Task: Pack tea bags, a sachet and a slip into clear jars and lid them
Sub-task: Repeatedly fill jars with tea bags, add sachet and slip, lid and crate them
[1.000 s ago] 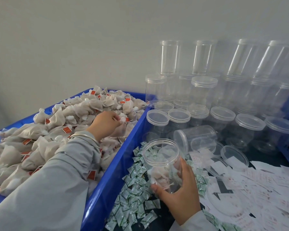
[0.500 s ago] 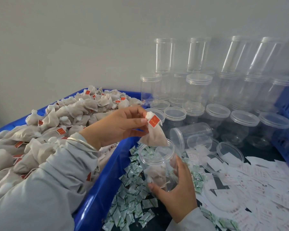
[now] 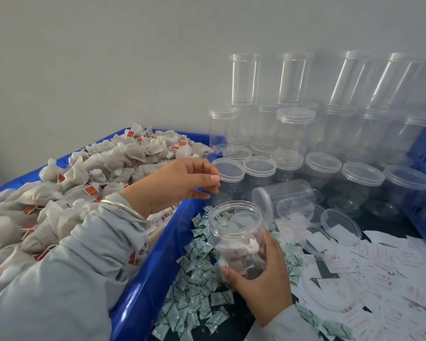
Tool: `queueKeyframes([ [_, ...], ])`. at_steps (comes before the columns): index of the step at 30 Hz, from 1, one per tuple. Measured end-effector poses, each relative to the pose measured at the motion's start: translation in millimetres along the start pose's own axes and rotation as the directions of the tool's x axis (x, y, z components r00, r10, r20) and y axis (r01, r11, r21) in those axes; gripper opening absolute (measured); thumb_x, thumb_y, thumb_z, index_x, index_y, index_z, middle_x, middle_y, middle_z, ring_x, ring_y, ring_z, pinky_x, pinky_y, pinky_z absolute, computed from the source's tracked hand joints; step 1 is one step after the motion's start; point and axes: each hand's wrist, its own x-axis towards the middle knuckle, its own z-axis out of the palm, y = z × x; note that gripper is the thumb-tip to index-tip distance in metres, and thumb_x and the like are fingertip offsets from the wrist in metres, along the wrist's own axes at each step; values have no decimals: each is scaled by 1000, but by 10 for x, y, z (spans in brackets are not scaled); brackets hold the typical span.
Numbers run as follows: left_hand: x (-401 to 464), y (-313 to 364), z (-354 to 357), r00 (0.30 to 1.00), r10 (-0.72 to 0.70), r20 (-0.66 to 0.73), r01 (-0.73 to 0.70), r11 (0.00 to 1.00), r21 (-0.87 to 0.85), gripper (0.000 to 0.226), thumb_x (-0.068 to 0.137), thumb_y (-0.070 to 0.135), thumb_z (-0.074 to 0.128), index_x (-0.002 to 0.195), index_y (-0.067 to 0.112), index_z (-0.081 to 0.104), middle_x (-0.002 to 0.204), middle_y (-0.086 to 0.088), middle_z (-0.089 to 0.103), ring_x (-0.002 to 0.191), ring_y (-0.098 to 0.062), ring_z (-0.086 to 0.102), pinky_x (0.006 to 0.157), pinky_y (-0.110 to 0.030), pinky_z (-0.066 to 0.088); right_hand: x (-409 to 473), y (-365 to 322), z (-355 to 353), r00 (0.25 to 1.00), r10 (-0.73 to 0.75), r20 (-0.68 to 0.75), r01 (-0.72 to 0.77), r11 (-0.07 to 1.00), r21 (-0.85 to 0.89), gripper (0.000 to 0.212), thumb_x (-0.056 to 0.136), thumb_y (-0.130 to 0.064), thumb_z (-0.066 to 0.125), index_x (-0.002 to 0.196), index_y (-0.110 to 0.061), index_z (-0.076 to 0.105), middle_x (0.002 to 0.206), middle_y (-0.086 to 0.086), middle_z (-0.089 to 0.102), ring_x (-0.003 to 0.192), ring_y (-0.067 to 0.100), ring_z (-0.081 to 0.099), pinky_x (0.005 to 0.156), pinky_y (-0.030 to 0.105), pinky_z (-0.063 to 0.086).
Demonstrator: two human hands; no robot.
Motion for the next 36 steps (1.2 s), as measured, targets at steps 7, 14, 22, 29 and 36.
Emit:
queueKeyframes([
  [7,150,-177,-441,832,38,-553,145,948,283,15,89,12,62,78,22,64,75,6,69,72,-10,63,68,-24,52,6,16,2,1000,11,8,-11,1000,5,104,44,-60,80,136,-31,40,122,-28,47,119,2,48,101,40,46],
  [14,257,-597,-705,851,-6,-525,449,526,722,31,91,9,48,119,14,60,118,-5,60,94,-20,57,77,-27,41,-1,17,-9,1000,5,13,-5,1000,-4,107,43,-63,78,138,-32,39,123,-31,45,118,-7,45,100,30,43],
  [22,298,-783,-495,958,-260,-125,209,326,922,59,92,18,57,146,16,33,149,-7,36,133,-23,40,108,-33,32,3,33,-17,999,-41,10,41,999,-14,94,50,-44,89,124,-52,32,116,-51,34,117,-18,38,93,12,35],
  [29,307,-724,-432,905,-398,-149,203,97,974,36,99,21,41,133,14,49,133,-10,55,119,-26,53,102,-37,41,-6,9,3,998,-70,2,70,996,-58,94,46,-53,82,122,-55,27,115,-54,31,116,-19,35,91,9,33],
  [36,213,-503,-398,862,-449,-234,270,16,963,37,93,22,50,129,14,54,130,-6,56,115,-23,55,97,-33,44,-3,30,7,999,-50,19,50,998,-30,95,44,-59,80,123,-58,27,119,-47,37,120,-11,40,99,24,39],
])
